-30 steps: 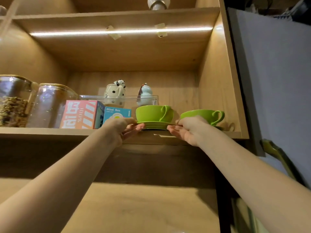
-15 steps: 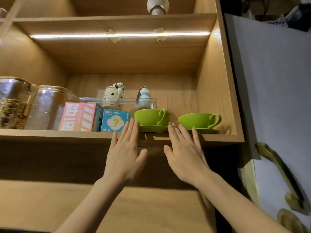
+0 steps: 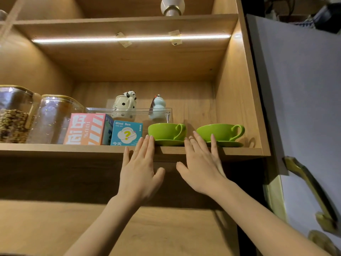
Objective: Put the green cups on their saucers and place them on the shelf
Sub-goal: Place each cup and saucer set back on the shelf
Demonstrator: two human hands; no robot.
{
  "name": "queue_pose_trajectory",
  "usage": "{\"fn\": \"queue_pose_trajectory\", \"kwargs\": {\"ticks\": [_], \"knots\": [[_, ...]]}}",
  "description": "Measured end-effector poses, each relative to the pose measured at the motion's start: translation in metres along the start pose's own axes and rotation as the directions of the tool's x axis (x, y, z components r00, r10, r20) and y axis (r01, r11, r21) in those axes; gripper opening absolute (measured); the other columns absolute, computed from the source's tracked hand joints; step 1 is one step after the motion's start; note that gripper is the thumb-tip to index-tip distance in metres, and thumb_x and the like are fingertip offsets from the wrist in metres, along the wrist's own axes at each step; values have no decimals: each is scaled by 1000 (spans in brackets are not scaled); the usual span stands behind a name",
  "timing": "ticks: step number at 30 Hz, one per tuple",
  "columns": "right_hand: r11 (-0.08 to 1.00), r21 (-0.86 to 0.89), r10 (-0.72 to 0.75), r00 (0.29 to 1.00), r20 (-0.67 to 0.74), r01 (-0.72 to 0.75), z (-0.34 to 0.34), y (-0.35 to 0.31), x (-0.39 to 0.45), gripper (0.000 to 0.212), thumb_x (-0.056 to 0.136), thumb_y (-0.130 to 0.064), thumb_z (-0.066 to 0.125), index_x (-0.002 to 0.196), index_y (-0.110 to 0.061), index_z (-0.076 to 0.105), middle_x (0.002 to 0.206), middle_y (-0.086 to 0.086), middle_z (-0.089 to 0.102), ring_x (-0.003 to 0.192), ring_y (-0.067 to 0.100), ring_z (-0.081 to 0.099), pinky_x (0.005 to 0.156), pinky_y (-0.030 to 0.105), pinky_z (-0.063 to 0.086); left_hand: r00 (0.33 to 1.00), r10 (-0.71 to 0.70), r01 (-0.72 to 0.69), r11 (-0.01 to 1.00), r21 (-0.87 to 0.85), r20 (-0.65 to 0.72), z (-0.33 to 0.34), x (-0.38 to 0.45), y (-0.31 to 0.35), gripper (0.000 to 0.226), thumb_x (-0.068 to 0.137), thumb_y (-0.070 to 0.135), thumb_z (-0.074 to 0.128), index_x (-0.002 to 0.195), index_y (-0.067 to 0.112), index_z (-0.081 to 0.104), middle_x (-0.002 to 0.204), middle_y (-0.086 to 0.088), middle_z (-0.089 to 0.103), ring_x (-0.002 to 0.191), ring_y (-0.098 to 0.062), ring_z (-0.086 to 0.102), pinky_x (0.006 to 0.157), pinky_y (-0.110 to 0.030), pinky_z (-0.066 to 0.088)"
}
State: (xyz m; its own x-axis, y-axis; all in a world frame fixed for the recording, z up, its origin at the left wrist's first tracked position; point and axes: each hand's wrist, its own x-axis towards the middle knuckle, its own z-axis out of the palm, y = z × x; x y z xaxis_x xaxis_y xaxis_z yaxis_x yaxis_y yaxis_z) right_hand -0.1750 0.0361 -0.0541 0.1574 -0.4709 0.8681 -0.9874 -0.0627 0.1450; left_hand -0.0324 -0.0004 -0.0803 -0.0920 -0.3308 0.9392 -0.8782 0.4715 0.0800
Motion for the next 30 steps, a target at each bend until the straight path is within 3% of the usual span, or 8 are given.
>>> {"fn": "queue_pose_trajectory", "kwargs": {"ticks": [5, 9, 16, 23, 30], "knots": [[995, 102, 5, 997, -78, 3, -5, -2, -14, 65, 93, -40, 35, 149, -17, 12, 159, 1, 15, 148, 14, 1, 112, 43, -19, 998, -61, 59, 992, -108, -19, -5, 6, -8, 85, 67, 50, 20, 146, 20, 11, 157, -1, 16, 145, -13, 2, 117, -37, -4], [987, 124, -87, 992, -89, 98, -1, -9, -24, 65, 92, -42, 34, 149, -27, 6, 159, -1, 15, 147, 12, 2, 110, 43, -21, 998, -64, 63, 992, -106, -4, -4, 6, -10, 95, 56, 57, 12, 145, 21, 17, 156, 0, 19, 145, -14, 3, 117, -41, -3], [990, 134, -41, 998, -54, 48, -2, -10, -16, 63, 93, -44, 32, 149, -27, 6, 159, 0, 17, 147, 14, 0, 113, 48, -18, 998, -63, 58, 985, -163, -25, -6, 2, -4, 97, 55, 59, 17, 145, 23, 15, 157, 2, 12, 145, -11, 1, 116, -40, -5], [997, 72, -19, 998, -62, 24, 1, -7, -7, 62, 94, -40, 32, 148, -16, 16, 158, -2, 18, 147, 12, 0, 106, 46, -26, 1000, -6, 1, 980, -200, -26, -7, -2, 5, 90, 57, 58, 22, 143, 33, 13, 157, 7, 11, 144, -9, 4, 116, -38, -3], [999, 51, -10, 1000, -18, 11, -4, -3, 1, 55, 91, -36, 36, 142, -14, 32, 152, -1, 34, 147, 13, 10, 108, 49, -25, 996, 41, -47, 996, -73, -83, -3, -8, 12, 83, 64, 53, 21, 145, 33, 11, 157, 3, 14, 145, -12, 7, 116, -38, -2]]}}
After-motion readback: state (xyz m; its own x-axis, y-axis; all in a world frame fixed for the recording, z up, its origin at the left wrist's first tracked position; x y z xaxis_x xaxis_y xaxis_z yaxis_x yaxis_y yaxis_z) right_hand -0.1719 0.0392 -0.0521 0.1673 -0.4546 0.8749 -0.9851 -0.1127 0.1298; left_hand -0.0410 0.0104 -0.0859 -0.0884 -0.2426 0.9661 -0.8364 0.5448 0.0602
